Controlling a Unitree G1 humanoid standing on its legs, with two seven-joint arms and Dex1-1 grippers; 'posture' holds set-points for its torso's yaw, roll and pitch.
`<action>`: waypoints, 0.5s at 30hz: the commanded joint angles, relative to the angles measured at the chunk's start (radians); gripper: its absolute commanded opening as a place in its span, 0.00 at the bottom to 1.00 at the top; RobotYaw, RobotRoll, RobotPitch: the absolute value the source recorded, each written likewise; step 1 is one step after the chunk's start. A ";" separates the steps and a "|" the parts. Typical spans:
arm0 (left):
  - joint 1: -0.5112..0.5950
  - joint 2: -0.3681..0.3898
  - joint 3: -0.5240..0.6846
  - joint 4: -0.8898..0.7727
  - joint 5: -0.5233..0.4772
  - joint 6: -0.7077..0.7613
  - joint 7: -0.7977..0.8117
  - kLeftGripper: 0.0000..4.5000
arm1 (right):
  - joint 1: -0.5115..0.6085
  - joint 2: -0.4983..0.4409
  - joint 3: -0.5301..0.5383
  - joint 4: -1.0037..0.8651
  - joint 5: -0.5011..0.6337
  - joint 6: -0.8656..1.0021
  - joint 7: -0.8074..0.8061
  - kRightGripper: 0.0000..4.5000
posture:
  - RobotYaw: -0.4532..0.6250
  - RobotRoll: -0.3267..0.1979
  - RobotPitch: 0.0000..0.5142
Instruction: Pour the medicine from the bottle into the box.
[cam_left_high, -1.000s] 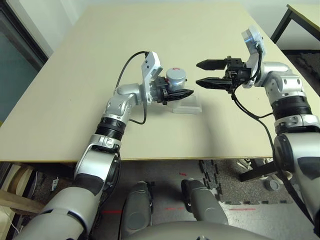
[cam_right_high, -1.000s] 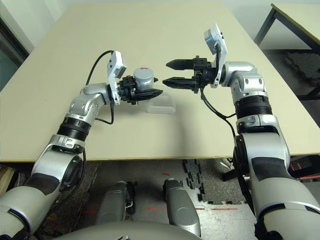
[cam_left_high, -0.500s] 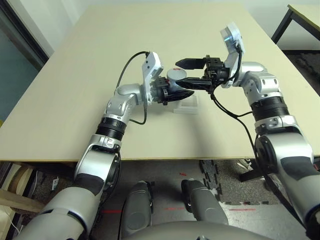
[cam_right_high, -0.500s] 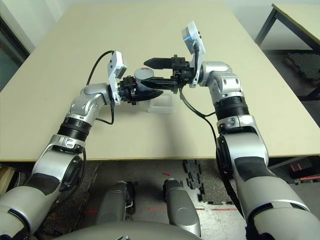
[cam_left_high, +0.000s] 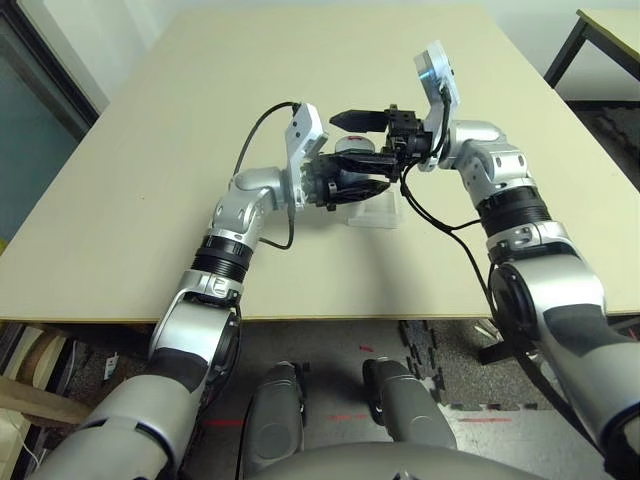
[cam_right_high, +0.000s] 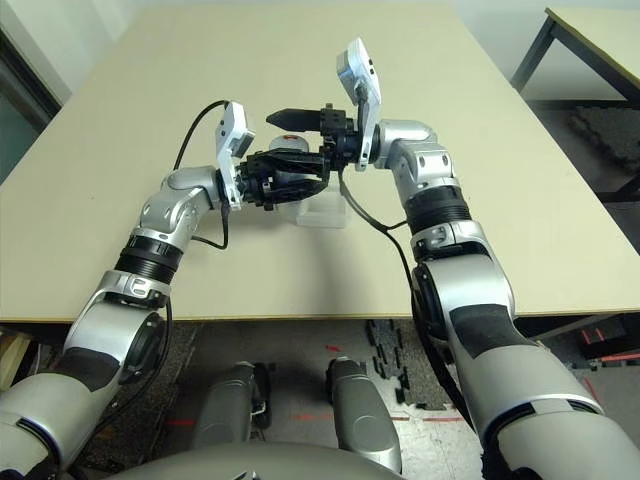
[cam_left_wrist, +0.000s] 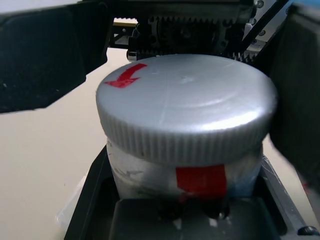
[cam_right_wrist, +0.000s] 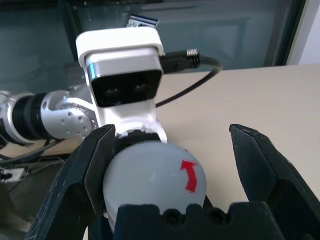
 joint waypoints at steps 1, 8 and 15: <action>0.013 0.001 -0.010 -0.020 0.004 0.007 -0.008 0.59 | -0.014 -0.003 0.006 0.037 -0.024 -0.026 -0.016 1.00 | 0.25 0.62 0.21; 0.013 -0.001 -0.011 -0.020 0.003 0.010 -0.008 0.59 | -0.006 -0.040 -0.006 0.057 -0.037 -0.038 -0.022 1.00 | 0.25 0.62 0.21; 0.011 -0.004 -0.013 -0.017 0.002 0.008 -0.005 0.59 | 0.012 -0.110 -0.019 0.047 -0.033 -0.027 0.002 1.00 | 0.24 0.62 0.21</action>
